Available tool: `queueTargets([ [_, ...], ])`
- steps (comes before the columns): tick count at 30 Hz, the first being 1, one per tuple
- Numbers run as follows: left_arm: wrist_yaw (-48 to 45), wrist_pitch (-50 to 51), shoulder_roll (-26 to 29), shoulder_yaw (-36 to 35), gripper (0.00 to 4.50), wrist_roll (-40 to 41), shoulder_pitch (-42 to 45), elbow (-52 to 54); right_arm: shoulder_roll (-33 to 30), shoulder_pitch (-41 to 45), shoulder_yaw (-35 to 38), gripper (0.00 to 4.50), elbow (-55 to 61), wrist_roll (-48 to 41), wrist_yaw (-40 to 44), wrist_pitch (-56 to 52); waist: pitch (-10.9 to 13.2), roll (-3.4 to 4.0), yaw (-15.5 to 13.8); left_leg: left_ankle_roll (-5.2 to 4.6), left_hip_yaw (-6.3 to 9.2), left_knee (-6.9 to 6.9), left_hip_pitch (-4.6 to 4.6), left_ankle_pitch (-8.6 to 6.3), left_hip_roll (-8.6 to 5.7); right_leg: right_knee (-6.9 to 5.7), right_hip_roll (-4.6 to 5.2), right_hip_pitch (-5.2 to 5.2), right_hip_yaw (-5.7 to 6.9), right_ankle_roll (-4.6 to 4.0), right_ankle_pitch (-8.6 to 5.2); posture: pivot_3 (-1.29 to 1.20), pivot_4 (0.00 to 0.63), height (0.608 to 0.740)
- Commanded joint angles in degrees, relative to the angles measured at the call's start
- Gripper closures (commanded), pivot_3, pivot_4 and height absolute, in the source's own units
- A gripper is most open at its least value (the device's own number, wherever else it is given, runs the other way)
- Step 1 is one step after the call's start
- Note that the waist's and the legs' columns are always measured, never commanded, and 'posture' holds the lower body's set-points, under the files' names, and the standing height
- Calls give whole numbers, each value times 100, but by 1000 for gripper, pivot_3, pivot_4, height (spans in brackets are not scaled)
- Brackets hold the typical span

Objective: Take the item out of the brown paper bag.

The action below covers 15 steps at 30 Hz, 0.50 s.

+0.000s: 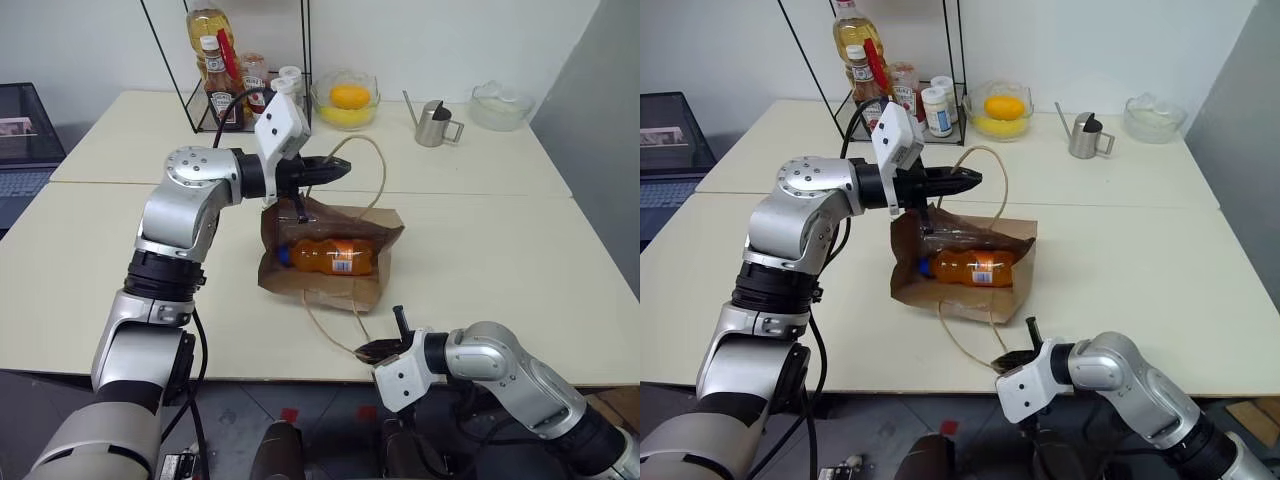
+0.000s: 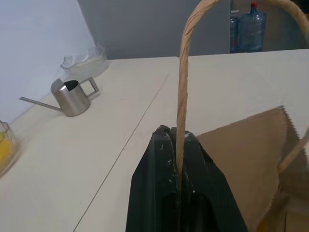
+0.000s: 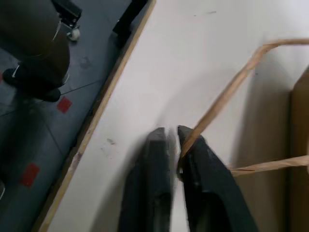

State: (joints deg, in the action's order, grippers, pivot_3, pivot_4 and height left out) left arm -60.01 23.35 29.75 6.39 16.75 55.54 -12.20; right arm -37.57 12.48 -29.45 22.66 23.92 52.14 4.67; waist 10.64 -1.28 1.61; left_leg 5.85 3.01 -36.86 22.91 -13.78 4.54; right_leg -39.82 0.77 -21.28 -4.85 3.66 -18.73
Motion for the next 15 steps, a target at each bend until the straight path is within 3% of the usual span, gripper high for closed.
queueTargets([
  [1, 29, 9, -46, -186, 4500, 128, 131, 140, 45, 7, 69, 2844, -104, 72, -121, 51, 0, 0, 5, 0, 0, 0, 0, 0, 0, 0, 0, 0, 0, 0, 0, 0, 150, 740],
  [4, -9, 62, -71, -219, 4500, 215, 106, 182, 89, -9, 233, 1873, -43, 94, -462, 375, 0, 0, 5, 0, 0, 0, 0, 0, 0, -1, 0, -1, 0, 0, 0, 0, 150, 740],
  [15, -29, 83, -149, -315, 4500, 321, 88, 97, -209, -804, 1566, 1873, 505, -1045, -1349, 1937, 1, -1, -5, 0, -1, 2, 6, 0, -1, 4, 0, -4, -2, 0, 0, 0, 150, 740],
])
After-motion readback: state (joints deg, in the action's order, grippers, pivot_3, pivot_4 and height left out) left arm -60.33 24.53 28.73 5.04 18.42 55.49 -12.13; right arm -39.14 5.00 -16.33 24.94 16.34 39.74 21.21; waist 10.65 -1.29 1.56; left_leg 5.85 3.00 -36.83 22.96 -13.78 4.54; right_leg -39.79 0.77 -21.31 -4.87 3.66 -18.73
